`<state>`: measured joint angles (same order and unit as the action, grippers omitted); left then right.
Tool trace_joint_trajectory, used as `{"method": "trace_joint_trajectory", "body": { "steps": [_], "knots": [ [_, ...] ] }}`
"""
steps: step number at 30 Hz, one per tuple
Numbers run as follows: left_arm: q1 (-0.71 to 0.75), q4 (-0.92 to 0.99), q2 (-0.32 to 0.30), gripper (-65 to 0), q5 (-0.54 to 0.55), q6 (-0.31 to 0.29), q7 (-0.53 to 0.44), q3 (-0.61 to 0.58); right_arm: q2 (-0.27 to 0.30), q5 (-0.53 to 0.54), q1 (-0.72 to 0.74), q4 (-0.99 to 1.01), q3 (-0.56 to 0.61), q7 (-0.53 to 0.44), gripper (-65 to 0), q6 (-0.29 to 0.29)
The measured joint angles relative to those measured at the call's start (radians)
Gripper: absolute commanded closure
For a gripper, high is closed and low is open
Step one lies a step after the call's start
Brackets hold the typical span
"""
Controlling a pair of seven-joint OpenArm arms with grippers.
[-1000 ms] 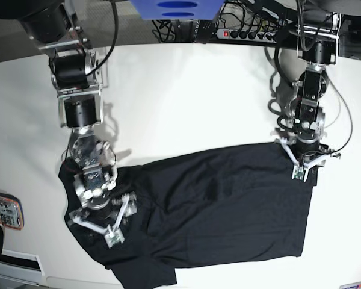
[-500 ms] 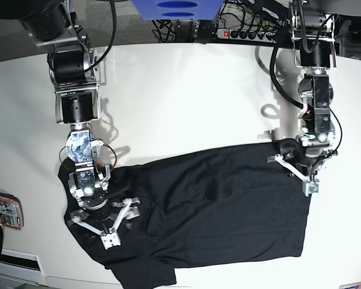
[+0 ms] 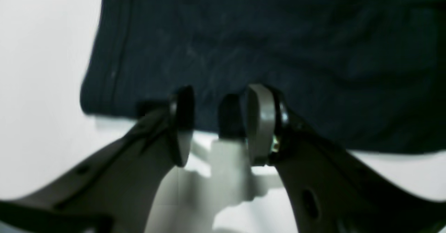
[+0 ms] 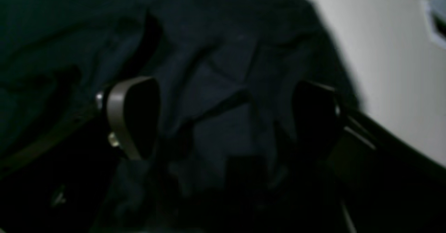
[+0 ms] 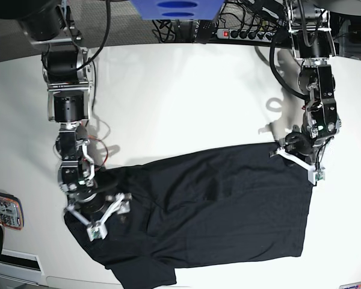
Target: Fold the T-shirt properly
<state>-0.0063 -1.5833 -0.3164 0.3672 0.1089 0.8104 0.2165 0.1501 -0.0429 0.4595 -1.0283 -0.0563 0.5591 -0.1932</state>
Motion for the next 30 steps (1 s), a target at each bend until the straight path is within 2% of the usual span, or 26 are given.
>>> {"method": "trace_joint_trajectory", "body": {
  "steps": [6, 10, 14, 20, 26, 30],
  "knots": [
    [-0.003, 0.018, -0.002, -23.8, -0.005, 0.0, -0.005, 0.002, 0.005, -0.002, -0.014, 0.098, 0.0, -0.055, -56.1, 0.006],
    [-0.035, 0.127, -0.01, -23.8, -0.006, 0.0, -0.01, 0.001, 0.003, 0.0, -0.004, 0.163, 0.0, -0.126, -56.1, 0.005],
    [-0.064, 0.204, -0.011, -23.8, -0.014, 0.0, -0.09, -0.004, 0.003, -0.003, -0.017, 0.195, 0.0, -0.131, -56.1, 0.006],
    [-0.068, 0.203, -0.097, -23.7, -0.007, -0.002, -0.154, -0.167, 0.003, -0.002, -0.009, 0.19, 0.0, -0.139, -56.1, 0.01],
    [-0.065, 0.204, -0.106, -23.7, -0.008, -0.006, -0.155, -0.177, 0.0, 0.006, -0.041, 0.188, -0.001, -0.139, -56.1, 0.01],
    [-0.065, 0.204, -0.137, -23.7, -0.008, 0.003, -0.157, -0.175, -0.001, 0.001, -0.03, 0.188, -0.001, -0.14, -56.1, 0.009]
  ]
}}
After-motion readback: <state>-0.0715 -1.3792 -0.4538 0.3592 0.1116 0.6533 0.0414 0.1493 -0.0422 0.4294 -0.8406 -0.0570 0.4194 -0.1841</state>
